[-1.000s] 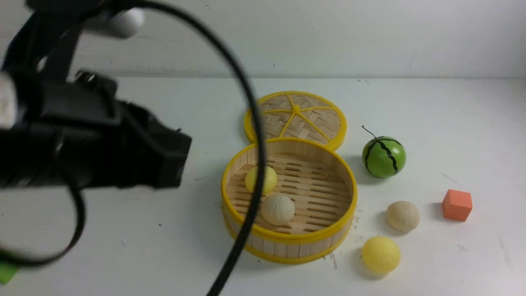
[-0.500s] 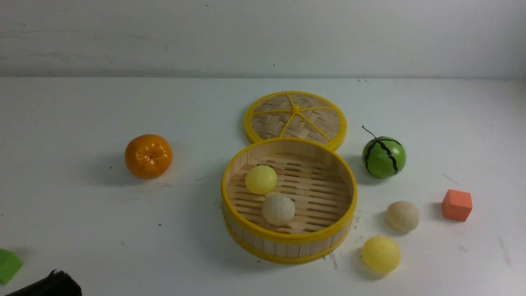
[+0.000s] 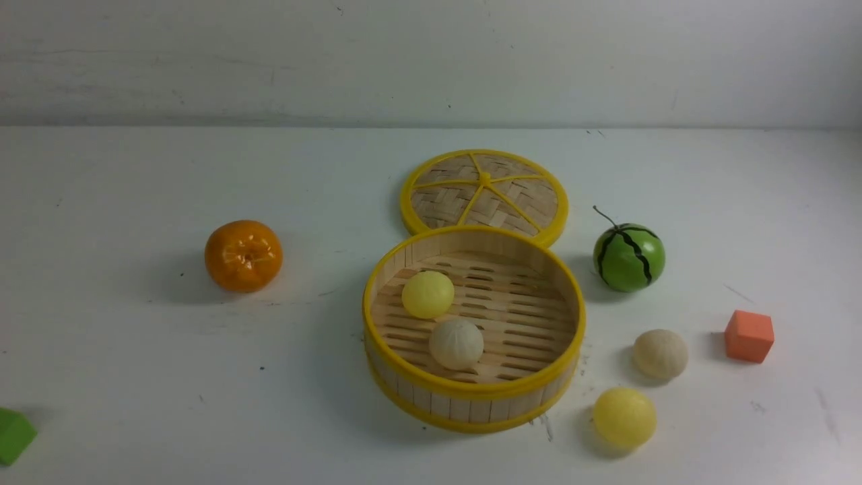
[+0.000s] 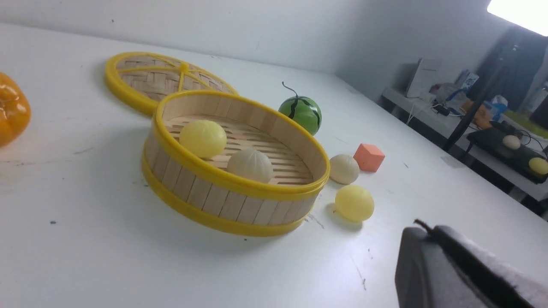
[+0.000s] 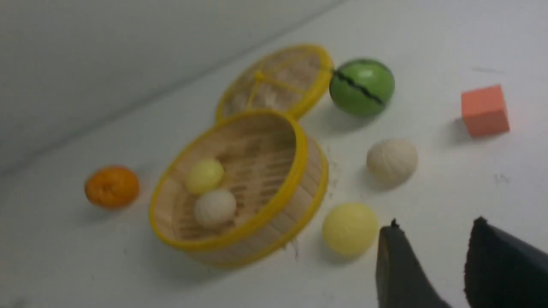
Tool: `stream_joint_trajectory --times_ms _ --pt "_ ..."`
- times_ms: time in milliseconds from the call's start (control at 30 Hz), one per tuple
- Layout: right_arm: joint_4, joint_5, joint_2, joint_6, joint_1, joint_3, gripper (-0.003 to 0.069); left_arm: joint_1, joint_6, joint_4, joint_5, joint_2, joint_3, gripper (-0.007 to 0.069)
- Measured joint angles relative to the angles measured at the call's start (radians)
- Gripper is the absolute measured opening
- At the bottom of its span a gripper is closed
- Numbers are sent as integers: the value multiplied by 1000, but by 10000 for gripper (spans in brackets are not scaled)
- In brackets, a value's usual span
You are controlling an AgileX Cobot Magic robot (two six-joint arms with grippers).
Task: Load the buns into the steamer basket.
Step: Use the right arm to grab a steamed stuffed bun
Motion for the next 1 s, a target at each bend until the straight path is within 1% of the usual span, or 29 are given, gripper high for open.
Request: stream_joint_trajectory --times_ms 33,67,100,167,233,333,400,467,567,633,733,800,1000 --pt "-1 145 148 -82 25 -113 241 0 0 0 11 0 0 -14" --pt "-1 214 227 -118 33 -168 241 0 0 0 15 0 0 -14" --pt "-1 237 243 -130 34 -178 241 0 0 0 15 0 0 -14" --pt "-2 301 376 -166 39 -257 241 0 0 0 15 0 0 -14" --pt "-4 330 530 -192 40 -335 241 0 0 0 15 0 0 -14" --pt "2 329 696 -197 47 -411 241 0 0 0 16 0 0 -13" --pt "2 320 765 -197 72 -431 241 0 0 0 16 0 0 -13" --pt "0 298 835 -196 124 -446 241 0 0 0 16 0 0 -13" --pt "-32 221 942 -180 232 -452 241 0 0 0 16 0 0 -13" --pt "-65 187 990 -152 264 -462 241 0 0 0 16 0 0 -13" --pt "-145 144 1080 -98 275 -507 241 0 0 0 16 0 0 -13" --pt "-176 132 1135 -81 276 -539 241 0 0 0 16 0 0 -11" --pt "-193 115 1255 -75 279 -612 241 0 0 0 16 0 0 -6"
